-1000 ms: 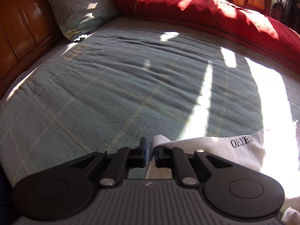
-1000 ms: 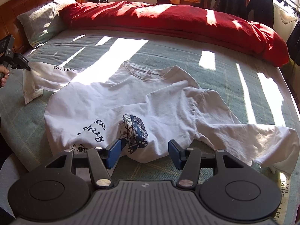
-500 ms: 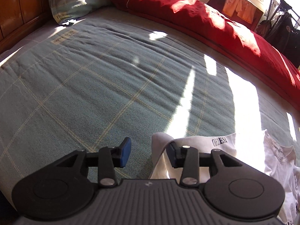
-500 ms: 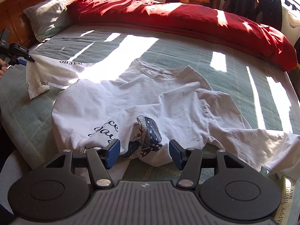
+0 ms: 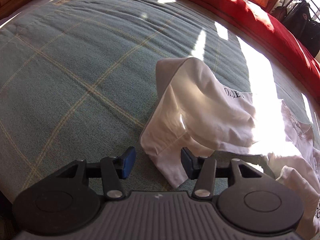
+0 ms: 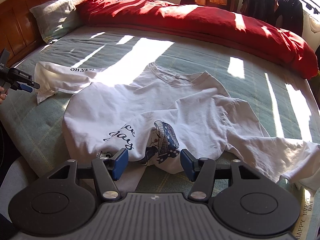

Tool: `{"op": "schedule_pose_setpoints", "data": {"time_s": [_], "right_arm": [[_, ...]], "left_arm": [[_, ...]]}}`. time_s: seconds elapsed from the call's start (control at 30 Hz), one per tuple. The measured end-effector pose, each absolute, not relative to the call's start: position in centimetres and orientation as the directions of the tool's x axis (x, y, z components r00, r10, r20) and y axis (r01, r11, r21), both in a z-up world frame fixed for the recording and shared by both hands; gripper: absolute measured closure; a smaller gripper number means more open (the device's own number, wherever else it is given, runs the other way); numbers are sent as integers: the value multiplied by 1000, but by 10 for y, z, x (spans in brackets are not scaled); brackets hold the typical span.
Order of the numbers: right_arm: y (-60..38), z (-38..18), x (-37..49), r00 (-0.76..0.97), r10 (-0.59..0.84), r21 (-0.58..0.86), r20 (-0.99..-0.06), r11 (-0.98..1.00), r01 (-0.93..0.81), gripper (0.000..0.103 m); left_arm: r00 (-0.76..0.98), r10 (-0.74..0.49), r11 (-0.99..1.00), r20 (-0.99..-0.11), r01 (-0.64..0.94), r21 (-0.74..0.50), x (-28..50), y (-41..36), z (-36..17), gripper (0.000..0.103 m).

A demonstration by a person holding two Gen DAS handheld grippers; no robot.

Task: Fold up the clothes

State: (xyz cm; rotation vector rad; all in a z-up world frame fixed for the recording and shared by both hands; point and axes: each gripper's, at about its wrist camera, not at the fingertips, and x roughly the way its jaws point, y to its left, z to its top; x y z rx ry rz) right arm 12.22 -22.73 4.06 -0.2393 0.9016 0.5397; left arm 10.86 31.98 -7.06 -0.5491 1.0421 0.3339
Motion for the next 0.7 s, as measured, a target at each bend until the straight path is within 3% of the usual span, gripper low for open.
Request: {"op": "schedule_pose_setpoints", "data": {"time_s": [0.23,0.3,0.33,0.7], "right_arm": [[-218,43,117,500,343,16,-795,836,-548,41],[-215,44,116,501,344,15,-794,835,-550,41],[-215,45,116,501,343,13,-794,834,-551,41],[-212,45,119,503,333,2,-798,835,-550,41]], "left_arm": [[529,-4,754,-849,-556,-350,105,313,-90,55],[532,9,760,-847,-553,-340,106,309,-89,75],[526,16,766,-850,-553,-328,107,309,-87,91],[540,203,759,-817,-614,-218,80,360,-32,98]]}}
